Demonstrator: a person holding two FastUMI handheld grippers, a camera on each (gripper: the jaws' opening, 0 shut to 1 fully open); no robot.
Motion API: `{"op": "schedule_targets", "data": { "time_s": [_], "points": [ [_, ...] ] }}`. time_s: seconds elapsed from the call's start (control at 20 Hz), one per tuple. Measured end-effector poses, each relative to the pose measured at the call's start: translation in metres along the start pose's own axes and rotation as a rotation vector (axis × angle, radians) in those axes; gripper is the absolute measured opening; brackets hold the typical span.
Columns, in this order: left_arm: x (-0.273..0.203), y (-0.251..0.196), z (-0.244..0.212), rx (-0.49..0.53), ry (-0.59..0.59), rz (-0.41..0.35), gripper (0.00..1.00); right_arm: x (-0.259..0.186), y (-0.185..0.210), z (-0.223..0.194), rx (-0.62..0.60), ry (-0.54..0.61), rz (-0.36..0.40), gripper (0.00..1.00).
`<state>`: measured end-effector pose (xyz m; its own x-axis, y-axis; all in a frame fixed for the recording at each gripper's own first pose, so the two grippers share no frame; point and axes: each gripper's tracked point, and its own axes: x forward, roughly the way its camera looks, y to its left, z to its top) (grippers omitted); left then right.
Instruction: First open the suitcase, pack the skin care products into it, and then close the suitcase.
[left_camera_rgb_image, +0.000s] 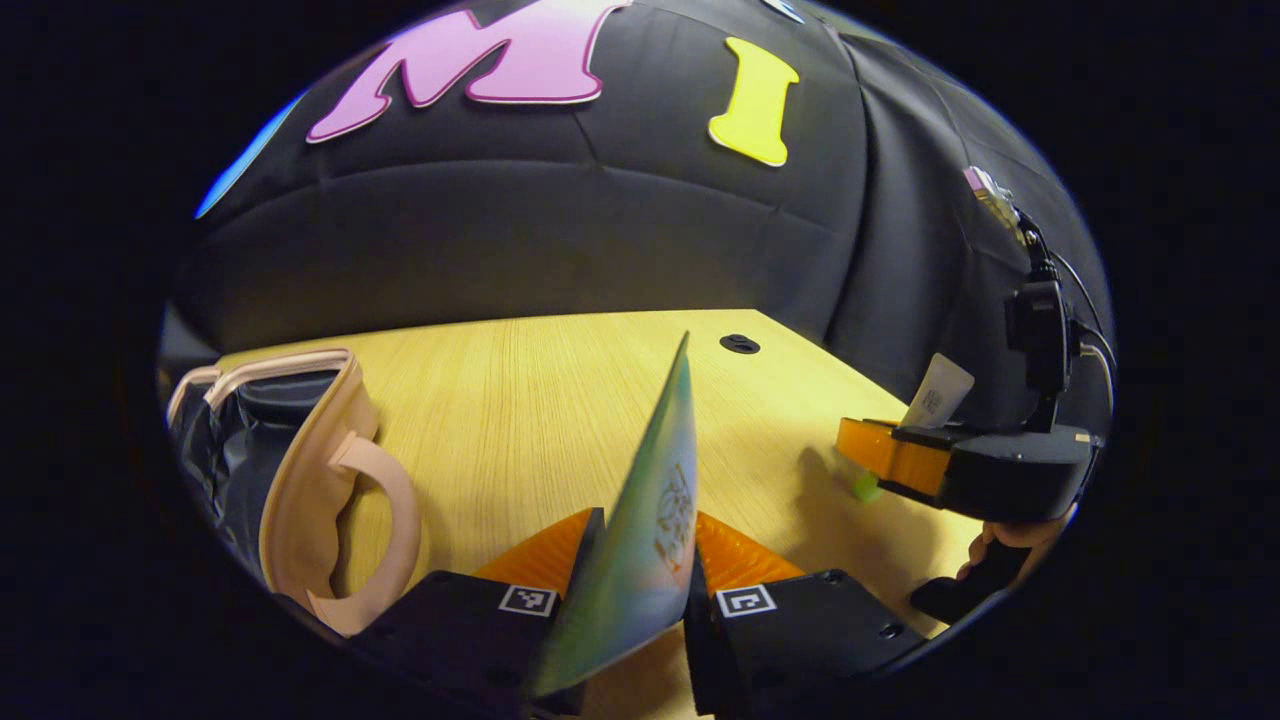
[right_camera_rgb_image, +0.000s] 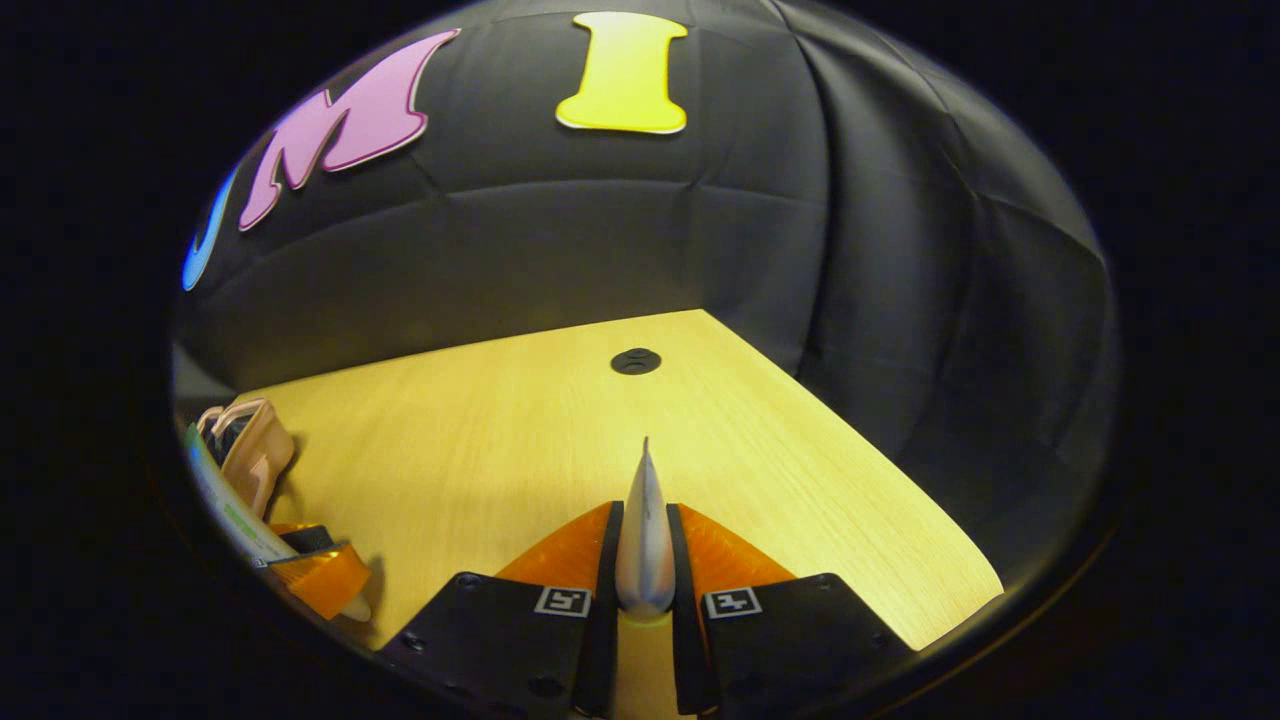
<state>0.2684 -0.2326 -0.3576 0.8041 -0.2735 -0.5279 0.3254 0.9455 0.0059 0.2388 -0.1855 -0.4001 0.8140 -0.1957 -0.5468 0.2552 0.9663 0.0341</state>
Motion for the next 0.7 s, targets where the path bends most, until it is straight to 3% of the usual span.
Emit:
{"op": "schedule_targets", "data": {
  "time_s": [0.05, 0.1, 0.25, 0.4, 0.55, 0.65, 0.7],
  "points": [
    [-0.006, 0.002, -0.002, -0.010, 0.006, -0.008, 0.43, -0.009, 0.006, 0.005, -0.005, -0.008, 0.019, 0.20],
    [-0.013, 0.004, -0.001, -0.014, 0.005, -0.019, 0.43, -0.019, 0.012, 0.014, -0.007, -0.023, 0.031, 0.27],
    [-0.050, 0.018, 0.024, 0.002, -0.037, -0.021, 0.46, -0.062, 0.035, 0.041, -0.027, -0.056, 0.086, 0.26],
    [-0.100, 0.041, 0.063, -0.023, -0.096, -0.008, 0.40, -0.110, 0.069, 0.063, -0.101, -0.076, 0.160, 0.26],
    [-0.153, 0.100, 0.090, -0.060, -0.119, 0.077, 0.40, -0.161, 0.108, 0.083, -0.150, -0.097, 0.259, 0.26],
    [-0.173, 0.156, 0.093, -0.072, -0.099, 0.163, 0.46, -0.188, 0.134, 0.092, -0.193, -0.108, 0.320, 0.26],
    [-0.179, 0.182, 0.088, -0.083, -0.064, 0.184, 0.39, -0.199, 0.147, 0.094, -0.191, -0.102, 0.347, 0.26]
  ]
}}
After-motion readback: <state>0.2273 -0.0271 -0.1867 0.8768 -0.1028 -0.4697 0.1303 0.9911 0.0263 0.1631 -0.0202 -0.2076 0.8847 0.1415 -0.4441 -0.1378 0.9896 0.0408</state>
